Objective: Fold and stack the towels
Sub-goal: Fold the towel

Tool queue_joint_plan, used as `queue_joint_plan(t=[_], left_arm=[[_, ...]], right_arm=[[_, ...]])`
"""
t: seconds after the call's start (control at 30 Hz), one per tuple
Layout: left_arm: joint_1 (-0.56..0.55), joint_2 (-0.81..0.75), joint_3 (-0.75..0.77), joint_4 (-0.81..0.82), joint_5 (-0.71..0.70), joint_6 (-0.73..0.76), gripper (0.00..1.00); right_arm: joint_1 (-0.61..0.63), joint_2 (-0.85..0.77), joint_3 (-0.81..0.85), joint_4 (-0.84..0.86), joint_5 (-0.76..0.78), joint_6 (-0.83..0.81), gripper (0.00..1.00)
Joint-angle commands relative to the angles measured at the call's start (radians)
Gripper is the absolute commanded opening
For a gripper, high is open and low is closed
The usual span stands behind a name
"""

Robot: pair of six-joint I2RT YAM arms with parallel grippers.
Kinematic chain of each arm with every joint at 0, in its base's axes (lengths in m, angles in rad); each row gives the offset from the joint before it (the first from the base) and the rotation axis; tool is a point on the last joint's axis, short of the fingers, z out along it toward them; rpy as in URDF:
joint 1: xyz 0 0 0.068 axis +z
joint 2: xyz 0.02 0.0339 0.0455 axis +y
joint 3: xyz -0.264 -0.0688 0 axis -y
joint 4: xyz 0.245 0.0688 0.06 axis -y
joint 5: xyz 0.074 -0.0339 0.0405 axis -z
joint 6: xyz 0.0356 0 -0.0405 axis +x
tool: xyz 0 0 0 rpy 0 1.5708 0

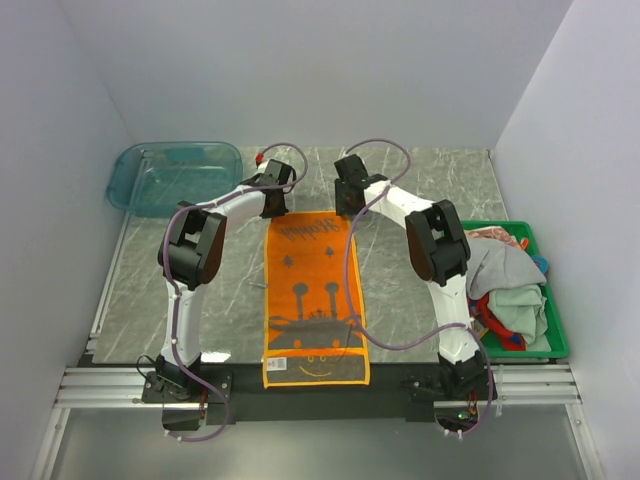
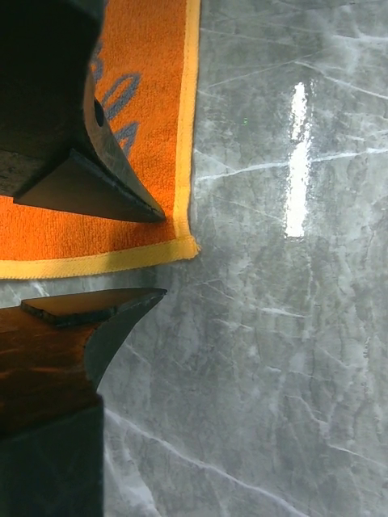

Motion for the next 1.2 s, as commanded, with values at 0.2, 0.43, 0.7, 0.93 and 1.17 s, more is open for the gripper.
queue_joint_plan(t=[0.2, 0.43, 0.7, 0.93, 1.17], left_arm=[[-0.003, 0.037, -0.053, -0.041, 0.054, 0.013, 0.24], [-0.003, 0.037, -0.053, -0.042, 0.051, 0.013, 0.23], [-0.004, 0.037, -0.059, -0.037, 0.054, 0.013, 0.12], [0.003, 0.008, -0.047, -0.033, 0.035, 0.030, 0.01], [0.057, 0.000, 0.079, -0.074, 0.018, 0.039, 0.01]], right_arm=[[0.015, 0.066, 0.086, -0.046, 0.005, -0.013, 0.44], [0.034, 0.094, 0.118, -0.114, 0.025, -0.011, 0.39], [0.042, 0.062, 0.063, -0.106, 0.037, 0.000, 0.05], [0.031, -0.007, 0.035, -0.024, 0.065, -0.020, 0.00], [-0.010, -0.079, 0.090, 0.016, 0.108, -0.017, 0.00]])
